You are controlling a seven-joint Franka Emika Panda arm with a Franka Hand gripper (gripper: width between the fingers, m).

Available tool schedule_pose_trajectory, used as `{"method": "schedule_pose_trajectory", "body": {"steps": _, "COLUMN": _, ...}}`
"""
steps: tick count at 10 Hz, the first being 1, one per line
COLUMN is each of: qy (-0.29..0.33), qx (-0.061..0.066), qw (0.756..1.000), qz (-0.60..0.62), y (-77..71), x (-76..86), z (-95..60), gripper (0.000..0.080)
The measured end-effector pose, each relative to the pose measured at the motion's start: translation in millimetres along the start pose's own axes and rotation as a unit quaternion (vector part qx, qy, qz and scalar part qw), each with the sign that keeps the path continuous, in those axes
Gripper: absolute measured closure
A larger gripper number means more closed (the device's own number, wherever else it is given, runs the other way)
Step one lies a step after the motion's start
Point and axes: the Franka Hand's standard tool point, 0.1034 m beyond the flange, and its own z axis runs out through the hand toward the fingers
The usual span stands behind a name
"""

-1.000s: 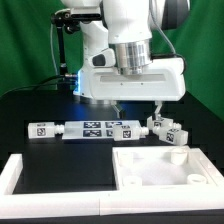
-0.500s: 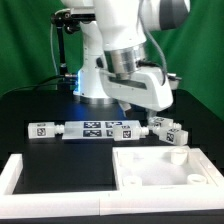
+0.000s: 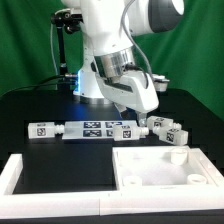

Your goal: Assemble one leg

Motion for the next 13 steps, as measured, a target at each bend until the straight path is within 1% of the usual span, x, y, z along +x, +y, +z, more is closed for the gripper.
{"method": "schedule_pose_trajectory", "body": {"steps": 1, "qy": -0.01, "qx": 0.014, "qw": 1.0, "qz": 0.018, "y": 15.9, "x": 5.0, "z": 3.2, "gripper": 0.015}}
{"method": "schedule_pose_trajectory", "body": {"steps": 2, "qy": -0.037, "qx": 0.031, "qw": 0.998, "qz": 0.04, "y": 24.4, "x": 7.2, "z": 5.2, "gripper": 0.015}}
{"method": "schedule_pose_trajectory", "body": {"steps": 3, "qy": -0.041, "qx": 0.027, "qw": 0.998, "qz": 0.044, "y": 25.4, "x": 8.2, "z": 6.0, "gripper": 0.015}}
{"method": "schedule_pose_trajectory", "body": {"steps": 4, "qy": -0.08, "qx": 0.026, "qw": 0.996, "qz": 0.036, "y": 27.3, "x": 3.6, "z": 6.9, "gripper": 0.015}}
{"method": "schedule_pose_trajectory", "body": {"steps": 5, "qy": -0.126, "qx": 0.03, "qw": 0.99, "qz": 0.047, "y": 30.0, "x": 6.8, "z": 5.7, "gripper": 0.015}}
{"method": "schedule_pose_trajectory", "body": {"steps": 6, "qy": -0.183, "qx": 0.04, "qw": 0.98, "qz": 0.064, "y": 34.2, "x": 4.0, "z": 6.4, "gripper": 0.015}}
{"method": "schedule_pose_trajectory", "body": {"steps": 7, "qy": -0.263, "qx": 0.054, "qw": 0.957, "qz": 0.11, "y": 46.6, "x": 4.9, "z": 6.9, "gripper": 0.015}}
{"method": "schedule_pose_trajectory", "body": {"steps": 8, "qy": -0.322, "qx": 0.061, "qw": 0.933, "qz": 0.15, "y": 59.8, "x": 8.6, "z": 9.1, "gripper": 0.015}}
{"method": "schedule_pose_trajectory", "body": {"steps": 9, "qy": -0.357, "qx": 0.067, "qw": 0.916, "qz": 0.169, "y": 64.0, "x": 12.8, "z": 9.5, "gripper": 0.015}}
{"method": "schedule_pose_trajectory", "body": {"steps": 10, "qy": -0.38, "qx": 0.07, "qw": 0.905, "qz": 0.179, "y": 67.5, "x": 12.5, "z": 10.2, "gripper": 0.015}}
{"method": "schedule_pose_trajectory", "body": {"steps": 13, "qy": -0.377, "qx": 0.067, "qw": 0.906, "qz": 0.179, "y": 67.6, "x": 11.7, "z": 12.5, "gripper": 0.015}}
